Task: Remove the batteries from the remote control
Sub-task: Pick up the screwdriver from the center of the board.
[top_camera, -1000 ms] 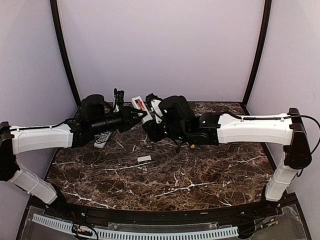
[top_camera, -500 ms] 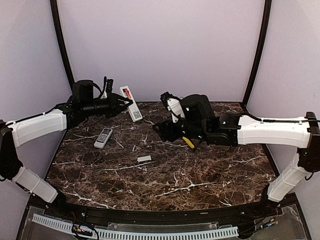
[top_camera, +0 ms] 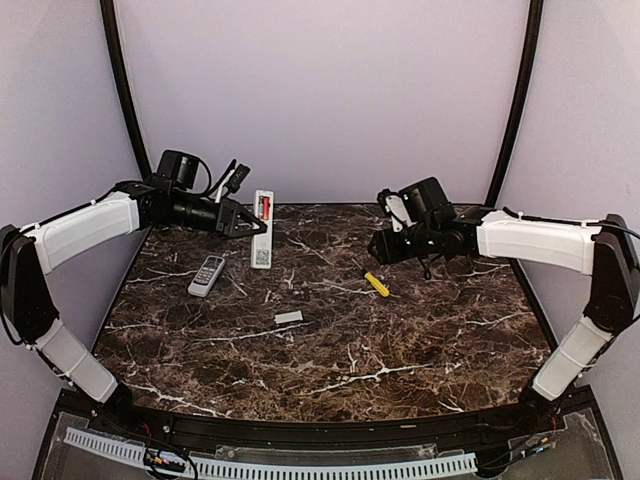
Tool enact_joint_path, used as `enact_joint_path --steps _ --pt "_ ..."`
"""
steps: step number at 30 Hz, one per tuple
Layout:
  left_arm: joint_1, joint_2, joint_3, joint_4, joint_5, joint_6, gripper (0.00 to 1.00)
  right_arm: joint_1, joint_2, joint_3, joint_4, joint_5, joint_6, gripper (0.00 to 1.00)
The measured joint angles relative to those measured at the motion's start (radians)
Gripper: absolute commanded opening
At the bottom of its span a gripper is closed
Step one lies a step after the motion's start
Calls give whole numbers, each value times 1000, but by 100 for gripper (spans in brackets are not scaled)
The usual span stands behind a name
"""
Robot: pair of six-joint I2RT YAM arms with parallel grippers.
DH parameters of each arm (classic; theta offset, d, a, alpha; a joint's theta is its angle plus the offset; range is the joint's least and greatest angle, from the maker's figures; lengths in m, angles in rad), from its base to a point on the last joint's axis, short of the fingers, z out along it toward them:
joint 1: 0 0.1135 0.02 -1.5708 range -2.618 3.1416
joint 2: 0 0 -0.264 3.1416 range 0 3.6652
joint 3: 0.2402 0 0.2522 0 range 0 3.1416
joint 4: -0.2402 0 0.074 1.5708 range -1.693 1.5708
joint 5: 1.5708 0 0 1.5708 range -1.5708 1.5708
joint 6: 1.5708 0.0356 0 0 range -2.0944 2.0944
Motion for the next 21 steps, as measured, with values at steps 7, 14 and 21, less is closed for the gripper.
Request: enact_joint_path --steps 7,14,21 --pt "0 -1 1 -75 54 80 3 -76 137 0 -60 -23 -32 47" --pt "0 -2 -12 -76 53 80 2 -76 233 27 -88 -28 -74 38" --pt "0 -3 -12 -76 51 80 1 -76 281 47 -85 -27 -90 39"
